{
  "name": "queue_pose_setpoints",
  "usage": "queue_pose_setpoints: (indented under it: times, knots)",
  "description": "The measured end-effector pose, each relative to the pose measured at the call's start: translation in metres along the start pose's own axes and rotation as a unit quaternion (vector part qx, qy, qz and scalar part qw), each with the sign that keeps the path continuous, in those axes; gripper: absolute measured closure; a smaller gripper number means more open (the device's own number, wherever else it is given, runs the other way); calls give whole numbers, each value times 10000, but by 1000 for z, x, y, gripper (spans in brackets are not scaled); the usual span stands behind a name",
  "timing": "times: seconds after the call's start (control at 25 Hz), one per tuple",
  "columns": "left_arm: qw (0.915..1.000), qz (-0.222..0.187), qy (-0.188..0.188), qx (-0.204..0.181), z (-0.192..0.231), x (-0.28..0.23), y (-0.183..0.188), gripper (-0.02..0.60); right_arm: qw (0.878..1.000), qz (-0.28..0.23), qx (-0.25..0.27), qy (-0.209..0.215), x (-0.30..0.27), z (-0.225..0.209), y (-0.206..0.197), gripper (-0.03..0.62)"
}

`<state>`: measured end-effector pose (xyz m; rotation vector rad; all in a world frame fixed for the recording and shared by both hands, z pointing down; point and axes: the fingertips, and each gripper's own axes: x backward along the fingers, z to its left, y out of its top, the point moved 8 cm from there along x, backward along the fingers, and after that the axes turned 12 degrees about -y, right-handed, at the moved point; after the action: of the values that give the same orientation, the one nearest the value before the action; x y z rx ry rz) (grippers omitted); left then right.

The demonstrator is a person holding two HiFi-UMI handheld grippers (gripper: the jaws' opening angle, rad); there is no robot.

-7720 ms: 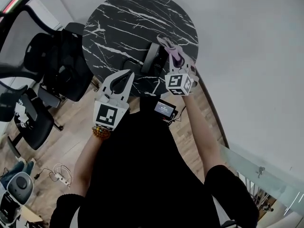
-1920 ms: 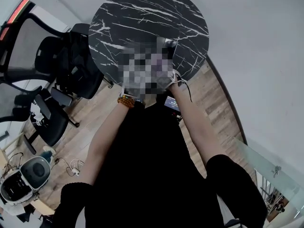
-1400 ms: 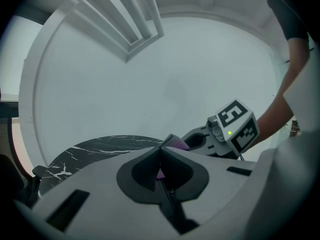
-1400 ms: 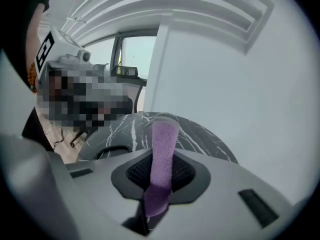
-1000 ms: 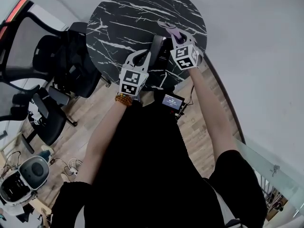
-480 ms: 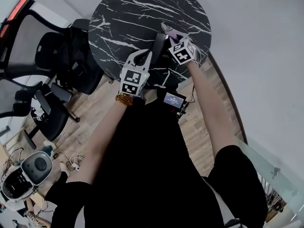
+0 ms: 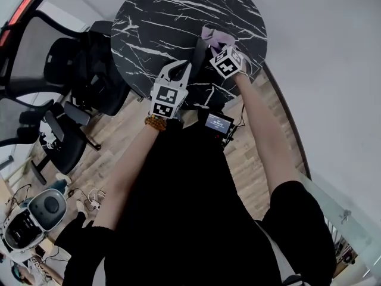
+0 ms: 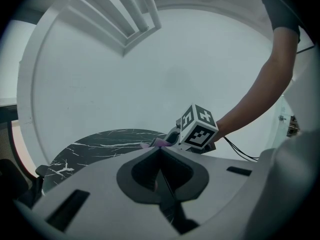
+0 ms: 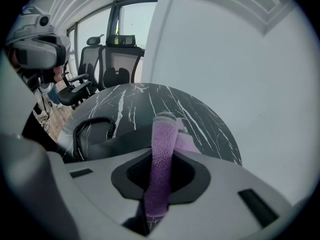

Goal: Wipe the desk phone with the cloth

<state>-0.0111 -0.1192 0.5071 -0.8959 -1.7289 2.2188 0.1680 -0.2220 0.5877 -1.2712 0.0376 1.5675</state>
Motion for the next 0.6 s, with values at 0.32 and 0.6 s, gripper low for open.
queue_pose_setpoints:
  times: [0.32,0.6]
  knots:
    - [10000,68,-56,25,-2,0,-1,569,9992,20,393,22,0,10,-1,531]
    - [9999,88,-101,1,-5,-1,-2,569,9966,192,765,229,-5,23,-3,533]
